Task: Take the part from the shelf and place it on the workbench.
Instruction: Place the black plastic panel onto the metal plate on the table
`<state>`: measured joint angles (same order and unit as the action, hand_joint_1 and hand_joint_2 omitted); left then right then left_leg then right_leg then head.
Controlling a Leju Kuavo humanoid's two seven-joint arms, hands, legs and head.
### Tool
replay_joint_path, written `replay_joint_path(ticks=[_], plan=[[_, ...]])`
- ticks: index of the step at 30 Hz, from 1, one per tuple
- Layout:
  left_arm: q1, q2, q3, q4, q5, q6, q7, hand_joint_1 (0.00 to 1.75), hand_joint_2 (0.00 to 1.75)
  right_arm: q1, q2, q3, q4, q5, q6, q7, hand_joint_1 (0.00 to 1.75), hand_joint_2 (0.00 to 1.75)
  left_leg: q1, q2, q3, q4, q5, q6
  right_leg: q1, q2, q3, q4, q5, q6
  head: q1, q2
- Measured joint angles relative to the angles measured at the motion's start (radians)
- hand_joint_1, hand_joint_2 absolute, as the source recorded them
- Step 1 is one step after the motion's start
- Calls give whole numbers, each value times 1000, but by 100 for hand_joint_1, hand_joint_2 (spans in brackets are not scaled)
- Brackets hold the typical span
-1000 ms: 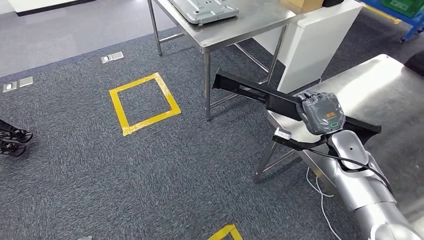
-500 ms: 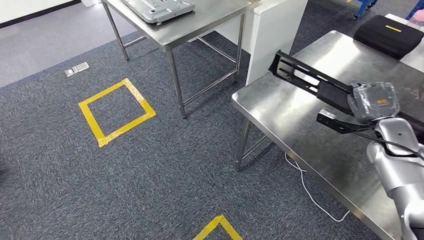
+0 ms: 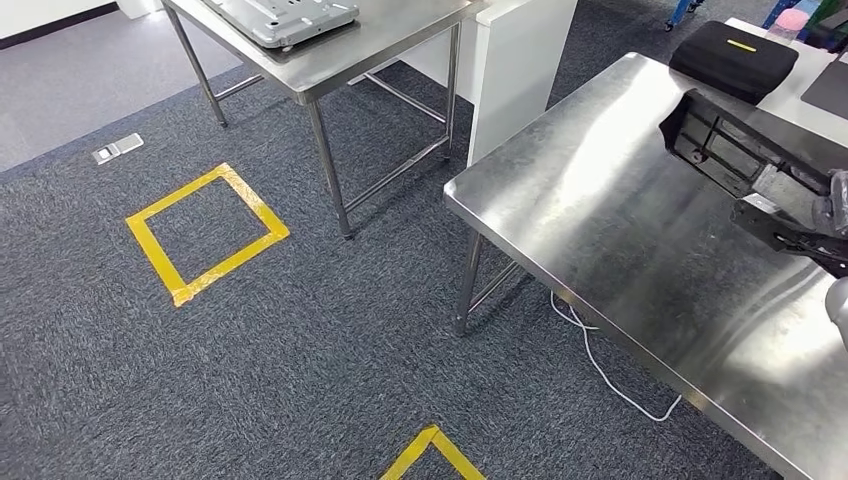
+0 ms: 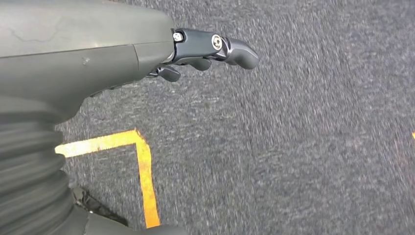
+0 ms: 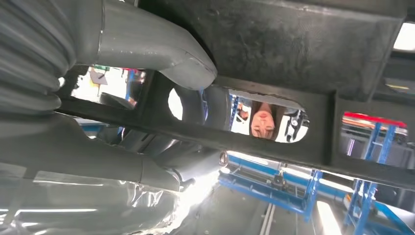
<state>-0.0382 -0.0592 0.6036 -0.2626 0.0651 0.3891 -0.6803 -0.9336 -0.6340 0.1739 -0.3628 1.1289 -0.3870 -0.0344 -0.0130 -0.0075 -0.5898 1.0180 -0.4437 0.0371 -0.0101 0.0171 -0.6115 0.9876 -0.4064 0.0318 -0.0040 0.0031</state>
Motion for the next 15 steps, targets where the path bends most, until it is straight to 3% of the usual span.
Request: replay_joint_path(ticks=[5, 9, 15], plan=[[0, -1, 12, 0, -5, 0, 0, 0, 175, 1, -7, -4, 21, 3, 0, -1, 0, 175, -7, -2, -9, 1, 7, 13, -5, -2, -6, -3, 7, 10, 1, 0], [0, -2, 17, 4, -8, -11, 1, 0, 0, 0, -8, -5, 31, 8, 0, -1, 0, 175, -11, -3, -13, 1, 10, 18, -9, -2, -9, -3, 11, 15, 1, 0], [-2, -2, 16, 27, -37, -43, 68, 0, 0, -4, -7, -8, 42, 24, 11, 4, 0, 175, -14, -3, -14, 1, 13, 22, -11, -2, -10, -3, 13, 18, 1, 0]])
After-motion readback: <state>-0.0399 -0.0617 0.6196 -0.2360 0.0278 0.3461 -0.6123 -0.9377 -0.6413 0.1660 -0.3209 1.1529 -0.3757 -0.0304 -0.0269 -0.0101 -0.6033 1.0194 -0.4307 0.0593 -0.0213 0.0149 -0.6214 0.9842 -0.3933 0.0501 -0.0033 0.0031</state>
